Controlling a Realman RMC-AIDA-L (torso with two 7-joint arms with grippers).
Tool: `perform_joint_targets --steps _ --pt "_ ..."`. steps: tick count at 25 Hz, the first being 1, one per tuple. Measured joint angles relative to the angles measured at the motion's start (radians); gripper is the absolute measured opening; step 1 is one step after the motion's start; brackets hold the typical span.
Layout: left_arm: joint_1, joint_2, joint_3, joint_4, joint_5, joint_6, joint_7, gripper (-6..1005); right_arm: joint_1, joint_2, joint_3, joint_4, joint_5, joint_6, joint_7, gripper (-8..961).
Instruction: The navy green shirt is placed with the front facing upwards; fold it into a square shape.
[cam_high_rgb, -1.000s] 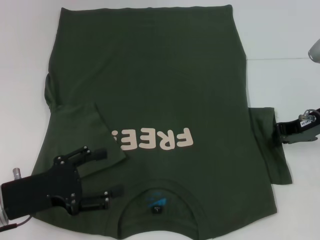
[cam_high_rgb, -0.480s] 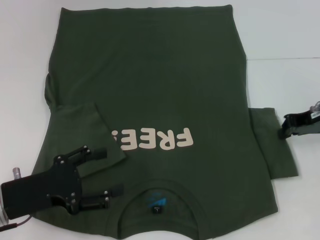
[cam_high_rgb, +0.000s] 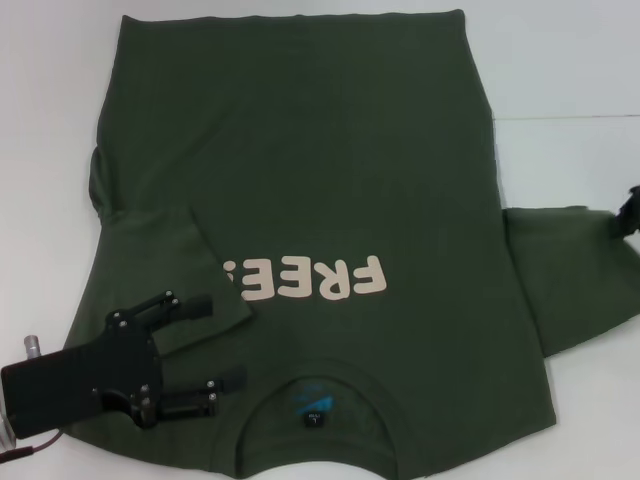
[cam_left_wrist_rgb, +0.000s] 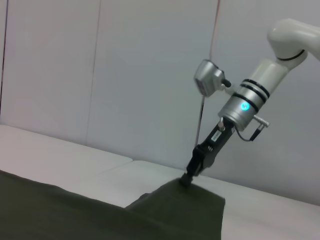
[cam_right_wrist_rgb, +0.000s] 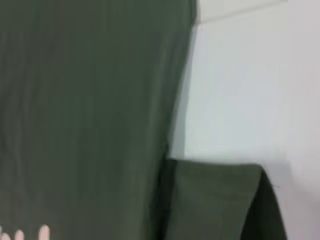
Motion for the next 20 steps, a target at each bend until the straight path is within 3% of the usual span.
perform_joint_targets --steps 10,16,20 --pt "-0.002 0.000 -0.002 0.003 0.000 0.000 -0.009 942 0.011 -0.012 0.047 -0.074 0.072 -0.057 -0.019 0" --pt "-0.006 0.000 -0.005 0.001 0.000 -0.006 -0.015 941 0.019 -0.041 0.059 -0.091 0.137 -0.059 -0.013 0" --pt "-0.009 0.002 -0.005 0.001 0.000 -0.008 -0.023 941 0.036 -0.044 0.051 -0.089 0.160 -0.063 -0.014 0"
